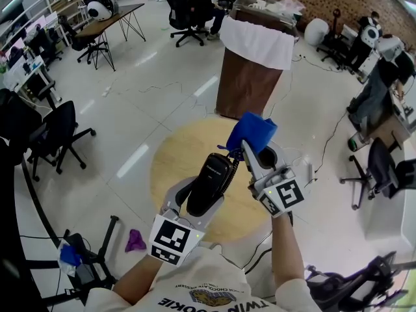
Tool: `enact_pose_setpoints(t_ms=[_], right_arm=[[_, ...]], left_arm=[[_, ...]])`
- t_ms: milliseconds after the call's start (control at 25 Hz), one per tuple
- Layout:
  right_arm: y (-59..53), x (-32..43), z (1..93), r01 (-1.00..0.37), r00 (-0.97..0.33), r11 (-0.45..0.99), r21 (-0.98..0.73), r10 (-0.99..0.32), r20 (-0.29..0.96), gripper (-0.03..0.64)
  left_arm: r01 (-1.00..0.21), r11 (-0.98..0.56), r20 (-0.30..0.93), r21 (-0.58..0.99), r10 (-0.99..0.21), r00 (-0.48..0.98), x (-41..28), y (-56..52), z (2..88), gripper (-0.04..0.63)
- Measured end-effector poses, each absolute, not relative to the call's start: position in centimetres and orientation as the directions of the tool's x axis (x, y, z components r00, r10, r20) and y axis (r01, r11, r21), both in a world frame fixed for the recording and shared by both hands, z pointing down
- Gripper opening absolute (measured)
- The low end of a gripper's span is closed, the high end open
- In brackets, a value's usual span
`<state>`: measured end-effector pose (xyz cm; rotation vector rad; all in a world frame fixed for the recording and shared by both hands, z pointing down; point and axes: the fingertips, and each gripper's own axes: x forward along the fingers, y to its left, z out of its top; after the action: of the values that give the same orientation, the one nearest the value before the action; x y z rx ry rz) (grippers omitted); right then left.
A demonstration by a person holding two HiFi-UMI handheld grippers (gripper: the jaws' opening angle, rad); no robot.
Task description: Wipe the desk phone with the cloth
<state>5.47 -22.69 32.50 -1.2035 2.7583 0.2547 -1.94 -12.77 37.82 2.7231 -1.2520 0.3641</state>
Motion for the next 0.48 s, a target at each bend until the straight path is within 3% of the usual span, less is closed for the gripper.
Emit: enact_pose_setpoints(t_ms=[480], right_arm=[[-21.5,3.2,36.7,-0.697,-0.717,0.705,0.130,-0.689,-0.106,0.058]], left_arm=[[-0.755,-0.656,0.237,0.022,-0.730,0.641,-1.6,-13.4,36.4,0.264]])
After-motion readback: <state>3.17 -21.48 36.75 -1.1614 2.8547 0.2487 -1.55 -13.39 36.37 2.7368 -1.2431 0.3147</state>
